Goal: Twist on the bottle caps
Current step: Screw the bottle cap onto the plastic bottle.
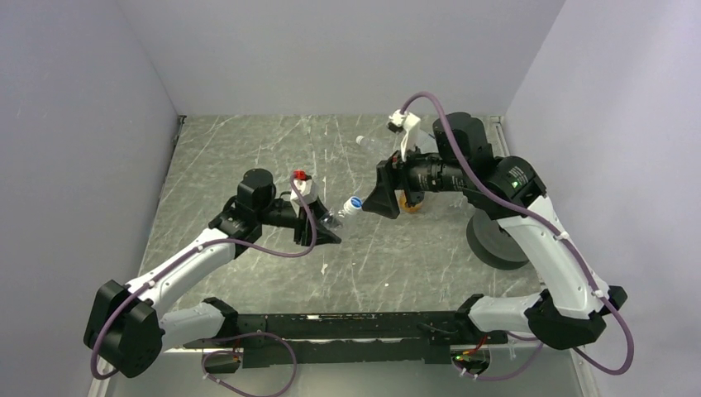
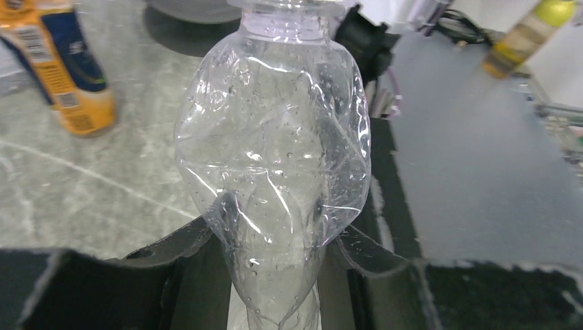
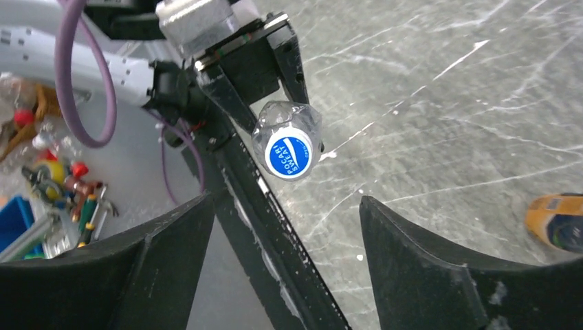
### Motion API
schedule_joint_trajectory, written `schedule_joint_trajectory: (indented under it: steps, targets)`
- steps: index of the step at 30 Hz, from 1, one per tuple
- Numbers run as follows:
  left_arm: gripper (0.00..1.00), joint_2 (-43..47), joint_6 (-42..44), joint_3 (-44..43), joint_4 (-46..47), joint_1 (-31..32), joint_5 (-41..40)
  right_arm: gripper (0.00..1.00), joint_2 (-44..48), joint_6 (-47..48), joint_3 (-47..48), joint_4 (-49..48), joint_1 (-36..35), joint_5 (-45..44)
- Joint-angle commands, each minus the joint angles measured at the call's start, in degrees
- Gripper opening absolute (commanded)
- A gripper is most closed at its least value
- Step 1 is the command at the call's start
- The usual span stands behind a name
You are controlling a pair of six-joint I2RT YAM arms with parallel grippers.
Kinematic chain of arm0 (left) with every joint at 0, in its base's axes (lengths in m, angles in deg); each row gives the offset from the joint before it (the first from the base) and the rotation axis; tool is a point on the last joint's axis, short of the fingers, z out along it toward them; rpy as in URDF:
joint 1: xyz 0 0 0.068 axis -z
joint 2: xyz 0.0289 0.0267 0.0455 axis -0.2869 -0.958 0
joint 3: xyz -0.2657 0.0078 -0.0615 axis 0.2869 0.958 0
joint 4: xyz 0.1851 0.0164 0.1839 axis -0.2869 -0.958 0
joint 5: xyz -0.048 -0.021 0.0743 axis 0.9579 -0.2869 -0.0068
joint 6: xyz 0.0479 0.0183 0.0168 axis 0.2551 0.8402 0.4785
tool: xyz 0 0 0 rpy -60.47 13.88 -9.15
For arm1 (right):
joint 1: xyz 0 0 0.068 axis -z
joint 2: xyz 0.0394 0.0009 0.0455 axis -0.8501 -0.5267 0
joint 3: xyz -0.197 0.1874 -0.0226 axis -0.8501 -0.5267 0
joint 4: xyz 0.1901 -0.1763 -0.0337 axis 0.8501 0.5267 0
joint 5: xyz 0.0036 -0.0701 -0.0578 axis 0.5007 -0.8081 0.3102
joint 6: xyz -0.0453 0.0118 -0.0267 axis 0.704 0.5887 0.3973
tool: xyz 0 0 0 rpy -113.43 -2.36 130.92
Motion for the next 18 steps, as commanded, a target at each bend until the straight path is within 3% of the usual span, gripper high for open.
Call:
schedule_joint_trajectory:
  steps: [1,18]
  targets:
    - [0.0,1.84,-2.41,-2.98,-4.09,-0.21,10.24,0.77,-0.59,5.56,-0.52,1.22,-2.01,6.75]
    - [0.0,1.12,0.02,-3.33,-6.58,-0.21,11.67,0.61,-6.68,6.73,2.88,2.4,-7.59,1.53]
